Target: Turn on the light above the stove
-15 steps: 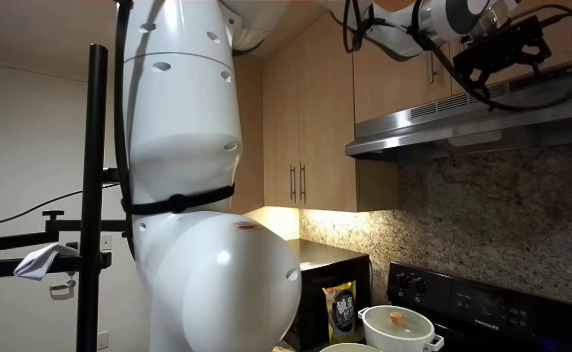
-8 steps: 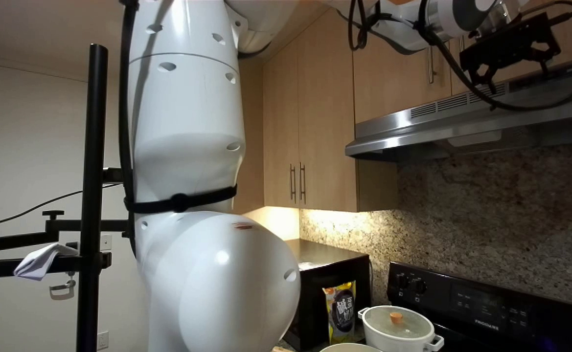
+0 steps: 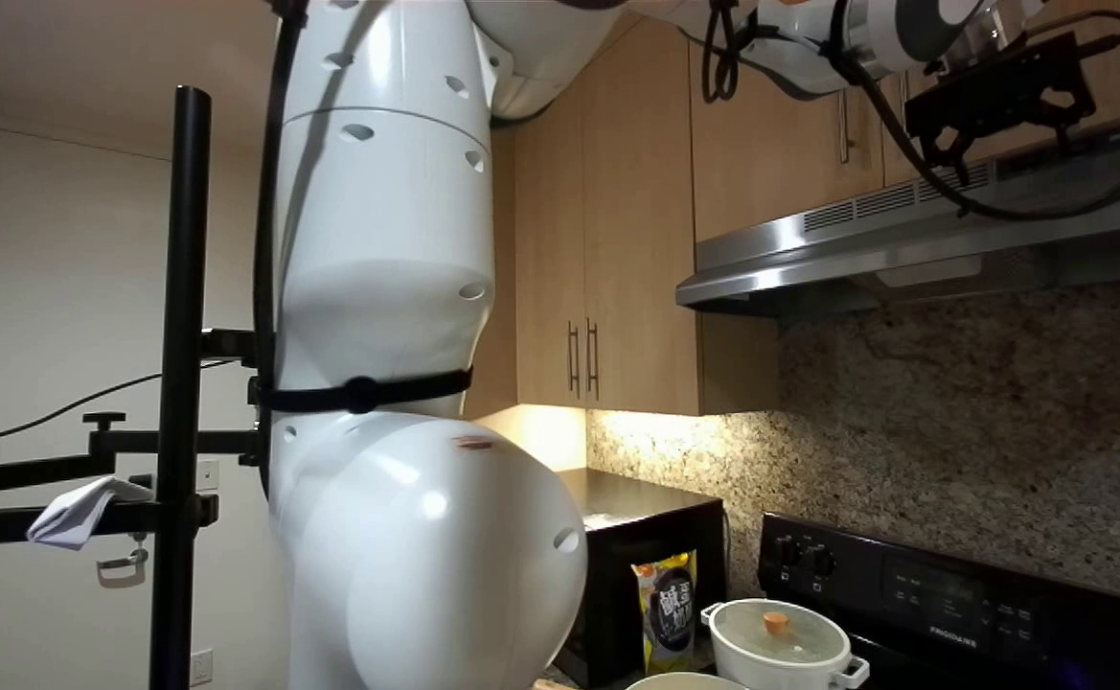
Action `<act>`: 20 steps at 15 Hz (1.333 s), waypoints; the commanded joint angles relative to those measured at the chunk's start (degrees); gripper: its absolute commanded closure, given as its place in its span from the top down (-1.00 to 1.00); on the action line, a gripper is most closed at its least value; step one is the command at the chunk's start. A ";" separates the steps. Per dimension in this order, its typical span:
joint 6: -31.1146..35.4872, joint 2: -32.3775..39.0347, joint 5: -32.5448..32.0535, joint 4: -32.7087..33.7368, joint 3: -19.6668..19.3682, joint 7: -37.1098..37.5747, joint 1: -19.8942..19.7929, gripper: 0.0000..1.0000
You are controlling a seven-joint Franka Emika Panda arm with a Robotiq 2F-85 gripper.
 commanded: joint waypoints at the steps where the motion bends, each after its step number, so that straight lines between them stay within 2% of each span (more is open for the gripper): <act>1: -2.30 3.36 3.03 4.87 1.40 -2.97 -1.82 1.00; 7: -4.23 7.18 4.44 11.59 3.37 -2.99 -3.35 1.00; 8: -4.22 7.51 4.02 12.09 1.97 -2.65 -2.09 1.00; 20: -7.75 11.95 2.55 18.19 0.01 -1.34 -2.22 1.00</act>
